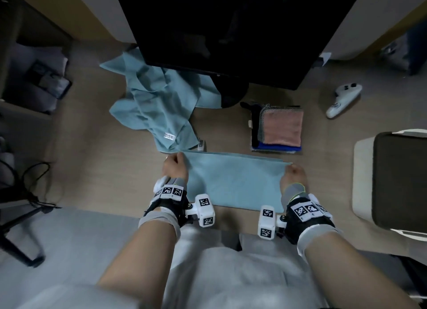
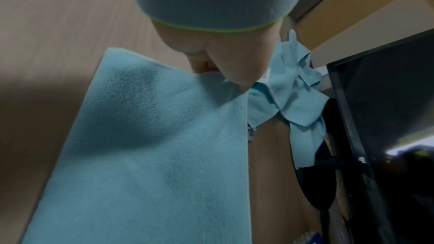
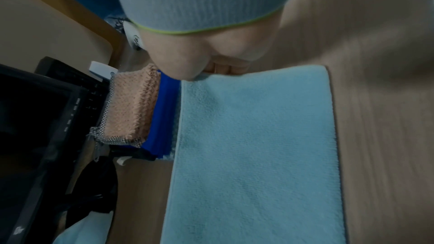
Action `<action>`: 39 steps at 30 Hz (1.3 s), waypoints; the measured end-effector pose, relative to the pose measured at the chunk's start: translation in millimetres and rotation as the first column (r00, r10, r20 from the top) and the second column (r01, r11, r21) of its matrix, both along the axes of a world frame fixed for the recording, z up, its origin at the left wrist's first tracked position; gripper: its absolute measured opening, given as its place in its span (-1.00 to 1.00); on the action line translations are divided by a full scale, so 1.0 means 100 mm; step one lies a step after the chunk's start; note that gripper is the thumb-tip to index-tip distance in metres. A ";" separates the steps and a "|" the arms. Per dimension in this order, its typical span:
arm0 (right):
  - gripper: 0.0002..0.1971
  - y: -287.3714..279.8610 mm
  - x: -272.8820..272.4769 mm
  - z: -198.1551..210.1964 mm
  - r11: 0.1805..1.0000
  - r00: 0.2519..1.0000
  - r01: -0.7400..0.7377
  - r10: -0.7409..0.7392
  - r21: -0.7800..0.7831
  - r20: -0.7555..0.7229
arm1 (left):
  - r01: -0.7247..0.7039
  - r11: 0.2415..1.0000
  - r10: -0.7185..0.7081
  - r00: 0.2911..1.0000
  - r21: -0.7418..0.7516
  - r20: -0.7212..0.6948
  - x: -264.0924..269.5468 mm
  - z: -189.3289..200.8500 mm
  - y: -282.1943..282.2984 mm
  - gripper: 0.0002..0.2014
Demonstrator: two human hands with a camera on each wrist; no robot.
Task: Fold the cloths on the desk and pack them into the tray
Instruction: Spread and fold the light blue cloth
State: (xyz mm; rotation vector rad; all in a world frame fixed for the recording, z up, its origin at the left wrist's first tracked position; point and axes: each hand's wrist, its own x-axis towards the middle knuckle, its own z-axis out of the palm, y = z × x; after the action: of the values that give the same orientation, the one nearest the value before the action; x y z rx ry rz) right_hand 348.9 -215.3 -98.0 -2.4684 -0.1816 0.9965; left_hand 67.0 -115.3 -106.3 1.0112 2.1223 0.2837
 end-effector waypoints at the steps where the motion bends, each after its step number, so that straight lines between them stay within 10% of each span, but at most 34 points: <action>1: -0.66 0.03 -0.01 -0.02 1.000 1.000 0.000 0.000 -0.006 0.009 | -0.001 1.000 0.001 1.000 -0.007 0.003 0.00 -0.01 0.02 -0.67; 22: -0.89 0.15 0.03 -0.31 0.966 0.968 0.242 -0.246 0.086 0.043 | -0.102 0.994 0.096 0.988 -0.045 -0.117 0.09 -0.14 0.33 -0.81; 33: -0.84 0.02 0.05 -0.05 0.968 0.978 0.208 -0.206 0.144 -0.029 | -0.231 0.970 0.228 0.972 0.070 0.055 0.03 0.13 0.11 -0.80; 39: -0.90 -0.25 -0.17 -0.04 0.983 0.918 0.079 -0.008 0.165 -0.396 | -0.221 0.974 0.223 0.912 -0.046 0.344 0.21 0.19 -0.53 -0.92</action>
State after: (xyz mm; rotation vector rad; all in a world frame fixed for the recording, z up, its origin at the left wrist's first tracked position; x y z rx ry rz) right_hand 332.1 -240.8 -102.5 -2.0522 -0.0775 1.3698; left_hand 88.0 -168.3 -86.9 0.6562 1.9079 0.5278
